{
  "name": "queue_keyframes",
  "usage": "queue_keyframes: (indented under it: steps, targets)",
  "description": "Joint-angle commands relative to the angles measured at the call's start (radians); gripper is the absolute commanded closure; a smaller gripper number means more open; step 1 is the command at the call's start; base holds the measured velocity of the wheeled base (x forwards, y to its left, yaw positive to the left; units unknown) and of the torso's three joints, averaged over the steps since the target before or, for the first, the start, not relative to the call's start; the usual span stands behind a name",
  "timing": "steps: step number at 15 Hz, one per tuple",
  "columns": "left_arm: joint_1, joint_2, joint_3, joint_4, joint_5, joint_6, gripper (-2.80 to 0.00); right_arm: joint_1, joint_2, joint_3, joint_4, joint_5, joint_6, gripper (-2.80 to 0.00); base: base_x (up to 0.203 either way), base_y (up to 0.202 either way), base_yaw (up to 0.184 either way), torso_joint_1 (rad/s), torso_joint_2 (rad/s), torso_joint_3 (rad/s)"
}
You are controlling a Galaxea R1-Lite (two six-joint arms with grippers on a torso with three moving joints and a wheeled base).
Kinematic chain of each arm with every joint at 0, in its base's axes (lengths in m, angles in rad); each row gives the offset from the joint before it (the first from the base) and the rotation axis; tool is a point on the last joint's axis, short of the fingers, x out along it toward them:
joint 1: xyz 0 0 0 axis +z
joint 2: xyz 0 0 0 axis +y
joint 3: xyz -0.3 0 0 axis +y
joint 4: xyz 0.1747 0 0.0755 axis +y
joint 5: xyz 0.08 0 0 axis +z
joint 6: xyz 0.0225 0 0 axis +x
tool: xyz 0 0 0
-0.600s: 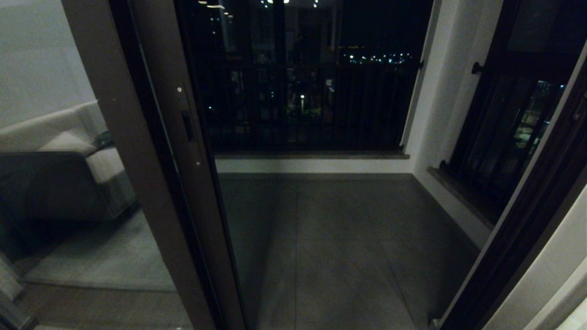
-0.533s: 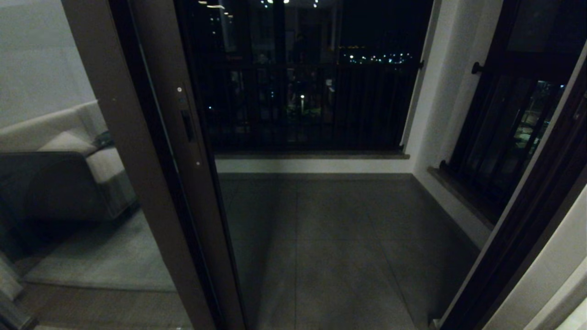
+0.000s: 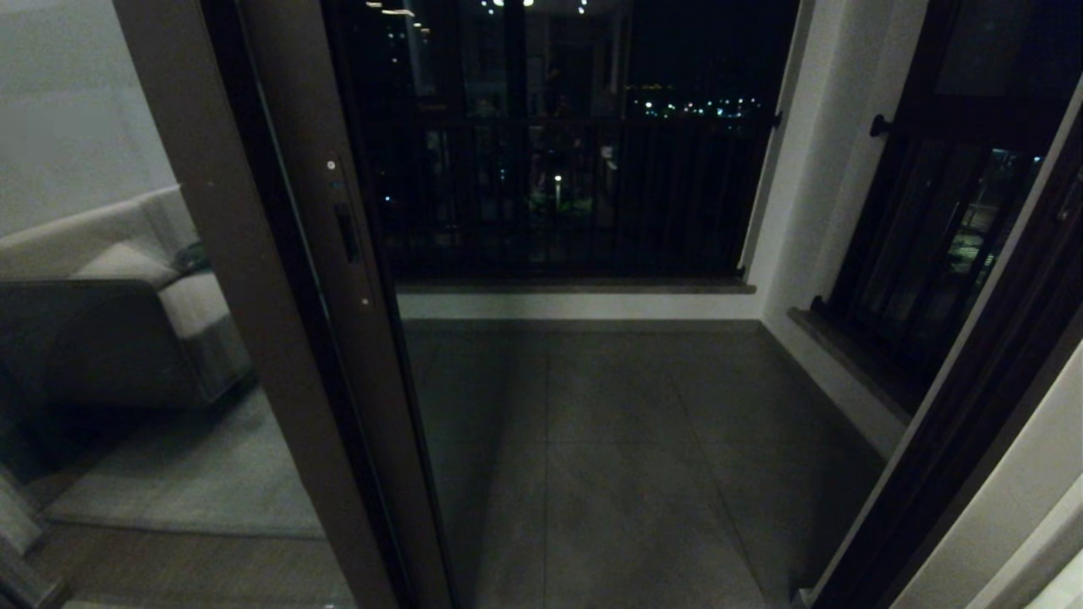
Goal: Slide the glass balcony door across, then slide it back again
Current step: Close the slid door
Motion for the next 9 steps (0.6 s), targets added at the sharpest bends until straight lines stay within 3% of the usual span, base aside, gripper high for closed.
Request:
queue_keyframes:
  steps: [1, 6, 9]
  targets:
    - [0.000, 0.000, 0.000, 0.002, 0.001, 0.003, 0.00, 0.000, 0.001, 0.000, 0.001, 0.000, -0.001, 0.00, 0.000, 0.000, 0.000, 0.000, 0.00, 0.000]
    - [0.000, 0.001, -0.008, 0.014, 0.005, -0.005, 0.00, 0.000, 0.001, 0.001, 0.000, 0.000, -0.001, 0.00, 0.000, 0.000, 0.000, 0.000, 0.00, 0.000]
    - [0.000, 0.105, -0.185, 0.019, -0.003, -0.004, 0.00, 0.000, 0.001, 0.000, 0.000, 0.000, -0.001, 0.00, 0.000, 0.000, 0.000, 0.000, 0.00, 0.000]
